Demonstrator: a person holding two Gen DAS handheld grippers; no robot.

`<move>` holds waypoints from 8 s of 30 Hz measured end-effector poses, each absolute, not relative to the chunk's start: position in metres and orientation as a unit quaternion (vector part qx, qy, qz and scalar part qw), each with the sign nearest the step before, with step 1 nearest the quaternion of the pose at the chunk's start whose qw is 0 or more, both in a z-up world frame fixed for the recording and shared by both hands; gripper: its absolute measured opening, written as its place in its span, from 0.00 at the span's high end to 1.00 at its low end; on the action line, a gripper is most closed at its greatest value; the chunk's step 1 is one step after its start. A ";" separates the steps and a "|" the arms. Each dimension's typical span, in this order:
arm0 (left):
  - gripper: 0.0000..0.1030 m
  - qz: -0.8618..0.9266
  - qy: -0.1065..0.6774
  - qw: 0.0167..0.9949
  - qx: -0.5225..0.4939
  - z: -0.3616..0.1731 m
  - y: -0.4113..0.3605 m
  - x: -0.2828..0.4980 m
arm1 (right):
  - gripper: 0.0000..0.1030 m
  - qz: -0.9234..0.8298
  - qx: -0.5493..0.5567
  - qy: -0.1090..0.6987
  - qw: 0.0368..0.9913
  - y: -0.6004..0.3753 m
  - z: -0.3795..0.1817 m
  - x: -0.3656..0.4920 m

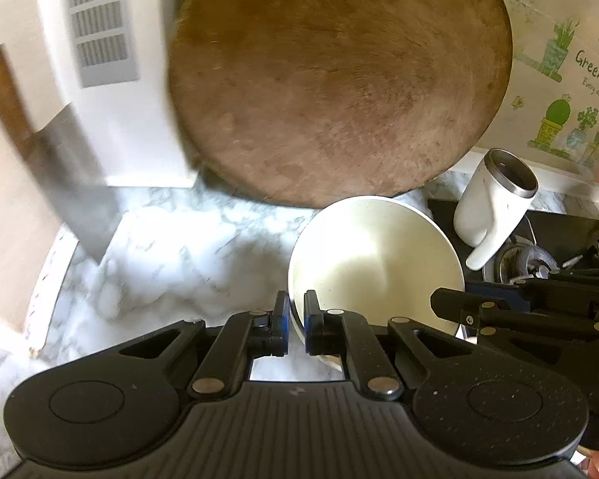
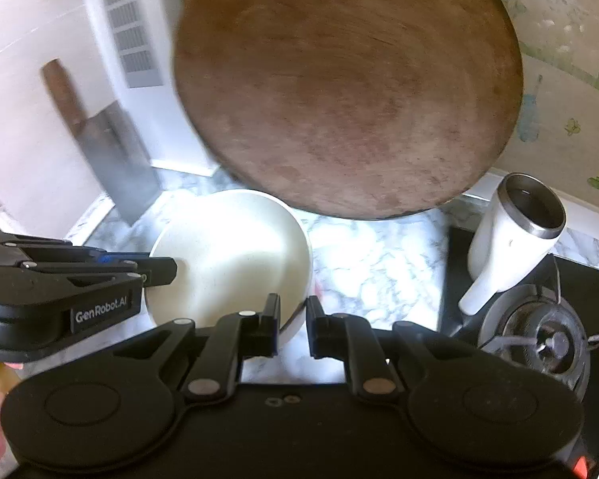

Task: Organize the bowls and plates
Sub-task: 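Lift the cream bowl and carry it toward the pink bowl stack, then lower the cream bowl into the pink round bowl with both grippers, then open both grippers and lift them off the cream bowl rim, then move both open grippers to the small pink heart-shaped dish, then close both grippers on the pink heart dish rim, then lift the pink heart dish and carry it over the cream bowl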

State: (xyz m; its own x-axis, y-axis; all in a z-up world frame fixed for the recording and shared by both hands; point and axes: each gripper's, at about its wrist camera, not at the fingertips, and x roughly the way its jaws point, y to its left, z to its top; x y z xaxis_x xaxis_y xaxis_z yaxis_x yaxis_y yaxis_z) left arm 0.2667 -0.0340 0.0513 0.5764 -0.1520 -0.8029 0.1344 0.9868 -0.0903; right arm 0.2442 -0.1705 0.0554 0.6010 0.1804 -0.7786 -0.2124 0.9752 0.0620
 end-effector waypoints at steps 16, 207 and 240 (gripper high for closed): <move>0.94 -0.060 0.451 0.890 -0.030 0.057 0.043 0.184 | 0.87 0.144 -0.032 0.438 0.887 -0.099 0.057 0.179; 0.94 -0.086 0.552 0.827 -0.063 -0.048 -0.047 0.336 | 0.97 0.139 0.073 0.511 0.845 -0.195 -0.039 0.312; 0.94 -0.091 0.517 0.849 -0.058 0.044 0.067 0.168 | 0.97 0.195 0.032 0.473 0.859 -0.082 0.043 0.166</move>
State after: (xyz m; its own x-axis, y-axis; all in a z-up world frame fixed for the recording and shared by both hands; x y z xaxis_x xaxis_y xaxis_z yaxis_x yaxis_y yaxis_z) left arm 0.1683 0.0666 0.0437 0.4478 -0.2155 -0.8678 0.0945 0.9765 -0.1937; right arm 0.1663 -0.0819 0.0434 0.4765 0.3651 -0.7998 -0.3041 0.9220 0.2397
